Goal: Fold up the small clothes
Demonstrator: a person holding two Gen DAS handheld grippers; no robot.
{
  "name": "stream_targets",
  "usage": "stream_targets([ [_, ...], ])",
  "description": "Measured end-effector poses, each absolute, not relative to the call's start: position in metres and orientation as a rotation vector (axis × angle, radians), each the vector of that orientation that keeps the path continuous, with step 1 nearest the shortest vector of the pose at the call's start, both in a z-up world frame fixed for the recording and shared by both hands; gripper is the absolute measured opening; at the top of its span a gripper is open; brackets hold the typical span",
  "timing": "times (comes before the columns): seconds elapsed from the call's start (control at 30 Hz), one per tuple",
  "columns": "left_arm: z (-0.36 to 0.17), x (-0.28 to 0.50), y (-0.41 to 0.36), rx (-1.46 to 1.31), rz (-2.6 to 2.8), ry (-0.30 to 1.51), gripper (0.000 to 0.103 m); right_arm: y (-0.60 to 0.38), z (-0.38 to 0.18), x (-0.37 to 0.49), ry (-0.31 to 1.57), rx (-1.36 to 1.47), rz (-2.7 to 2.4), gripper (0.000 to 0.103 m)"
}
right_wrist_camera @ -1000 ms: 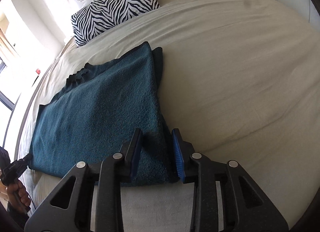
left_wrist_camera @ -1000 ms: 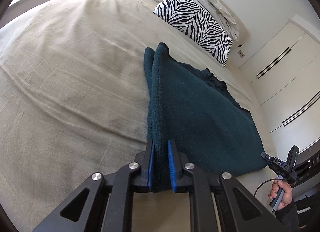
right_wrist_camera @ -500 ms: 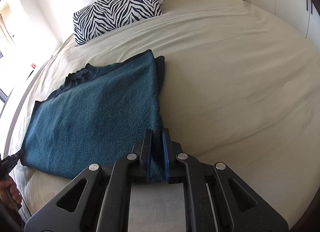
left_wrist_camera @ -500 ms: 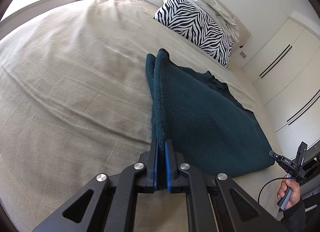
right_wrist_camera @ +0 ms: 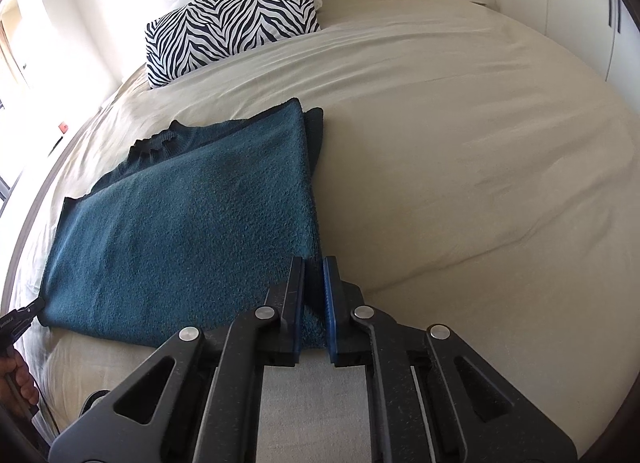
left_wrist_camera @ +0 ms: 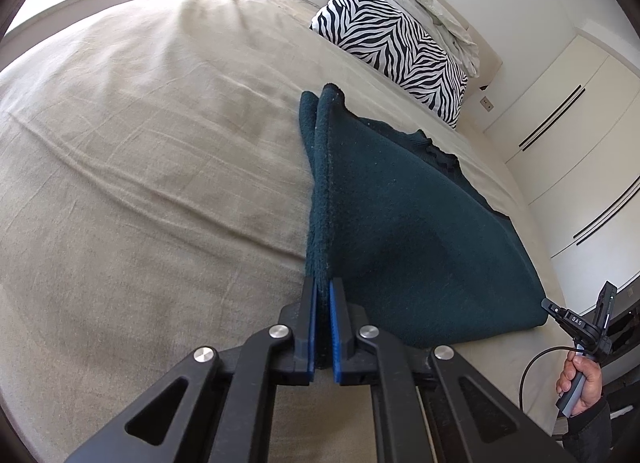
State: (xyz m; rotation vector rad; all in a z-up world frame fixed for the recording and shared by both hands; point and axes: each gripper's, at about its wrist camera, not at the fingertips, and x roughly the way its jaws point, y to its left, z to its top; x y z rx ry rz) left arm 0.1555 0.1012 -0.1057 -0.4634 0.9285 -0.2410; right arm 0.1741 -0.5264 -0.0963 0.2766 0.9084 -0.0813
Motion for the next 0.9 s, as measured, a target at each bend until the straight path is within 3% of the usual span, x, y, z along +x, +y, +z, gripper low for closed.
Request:
stream_targets([
  [0.9,-0.118,0.149,0.106,-0.483,-0.257,0.964,0.007,-0.541,-0.130,0.163,0.956,0.384,-0.052,0.005],
])
